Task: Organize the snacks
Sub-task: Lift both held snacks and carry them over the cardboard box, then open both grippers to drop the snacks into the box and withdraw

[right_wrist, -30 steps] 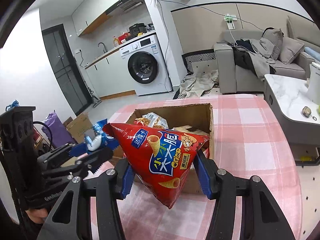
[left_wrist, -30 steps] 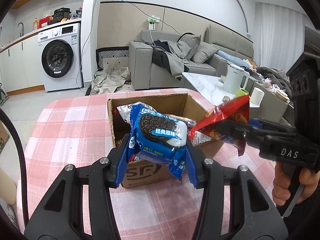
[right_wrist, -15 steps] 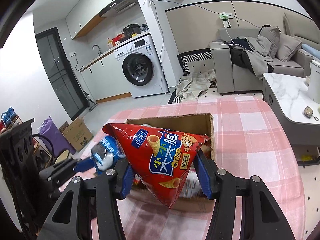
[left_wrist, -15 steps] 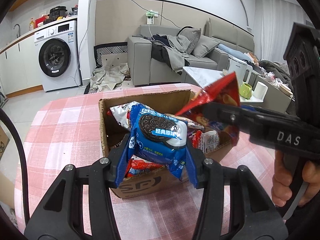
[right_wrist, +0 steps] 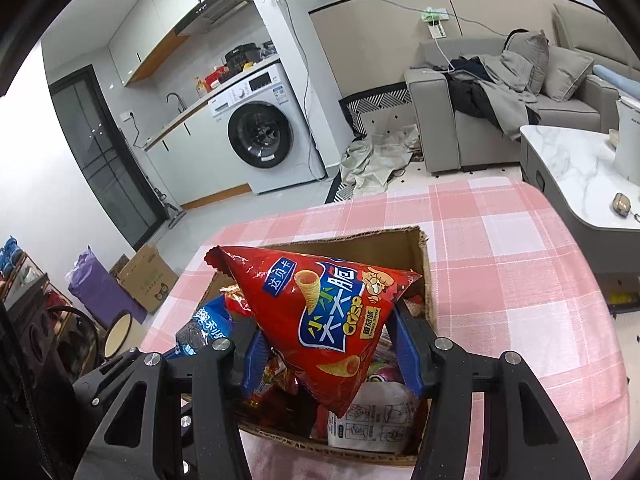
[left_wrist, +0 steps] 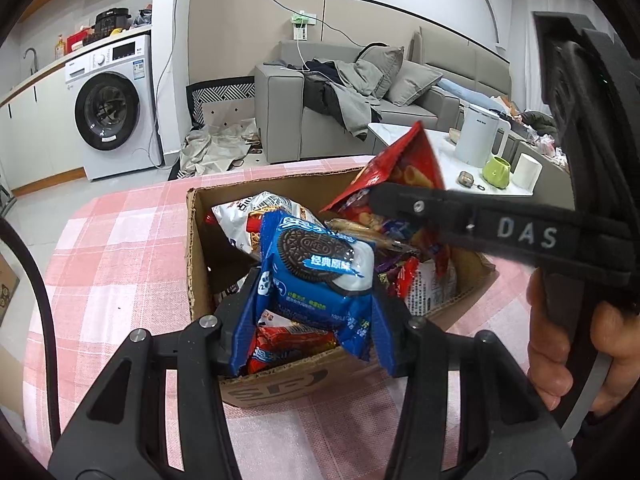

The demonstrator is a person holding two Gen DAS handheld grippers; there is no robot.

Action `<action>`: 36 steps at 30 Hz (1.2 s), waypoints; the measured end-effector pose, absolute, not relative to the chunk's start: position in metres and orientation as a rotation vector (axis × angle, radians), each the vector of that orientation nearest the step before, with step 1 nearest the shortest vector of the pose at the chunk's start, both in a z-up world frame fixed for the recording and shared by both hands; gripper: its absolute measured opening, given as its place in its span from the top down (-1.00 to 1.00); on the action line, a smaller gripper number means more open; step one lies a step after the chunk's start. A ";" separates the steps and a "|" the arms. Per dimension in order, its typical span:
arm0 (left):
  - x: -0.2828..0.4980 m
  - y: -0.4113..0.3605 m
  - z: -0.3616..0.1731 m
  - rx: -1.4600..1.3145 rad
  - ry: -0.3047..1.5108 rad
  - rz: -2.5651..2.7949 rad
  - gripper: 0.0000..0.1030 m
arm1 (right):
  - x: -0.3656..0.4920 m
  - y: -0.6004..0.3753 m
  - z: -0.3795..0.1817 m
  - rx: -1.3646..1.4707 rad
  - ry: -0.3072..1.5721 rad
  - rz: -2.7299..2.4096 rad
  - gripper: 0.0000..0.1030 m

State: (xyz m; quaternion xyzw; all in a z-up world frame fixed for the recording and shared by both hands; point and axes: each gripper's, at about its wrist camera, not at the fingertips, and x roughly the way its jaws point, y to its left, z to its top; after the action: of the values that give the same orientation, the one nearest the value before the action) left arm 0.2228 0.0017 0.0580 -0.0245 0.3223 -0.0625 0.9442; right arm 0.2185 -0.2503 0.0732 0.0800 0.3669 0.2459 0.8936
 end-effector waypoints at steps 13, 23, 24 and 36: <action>0.236 0.004 0.051 -0.048 0.676 -0.105 0.09 | 0.218 -0.249 0.065 0.104 0.775 0.524 -0.19; 0.224 0.018 0.065 -0.094 0.651 -0.113 -0.45 | 0.195 -0.265 0.080 0.055 0.701 0.535 -0.69; 0.221 0.020 0.068 -0.095 0.643 -0.113 -0.52 | 0.193 -0.267 0.081 0.055 0.697 0.537 -0.75; 0.183 0.026 0.081 -0.089 0.552 -0.102 -0.99 | 0.162 -0.271 0.087 0.019 0.629 0.602 -0.99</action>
State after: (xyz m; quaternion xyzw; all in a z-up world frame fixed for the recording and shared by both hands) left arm 0.1831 0.0265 0.0814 -0.0439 0.2725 -0.0504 0.9598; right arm 0.1619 -0.2714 0.0874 0.0091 0.3045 0.2914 0.9068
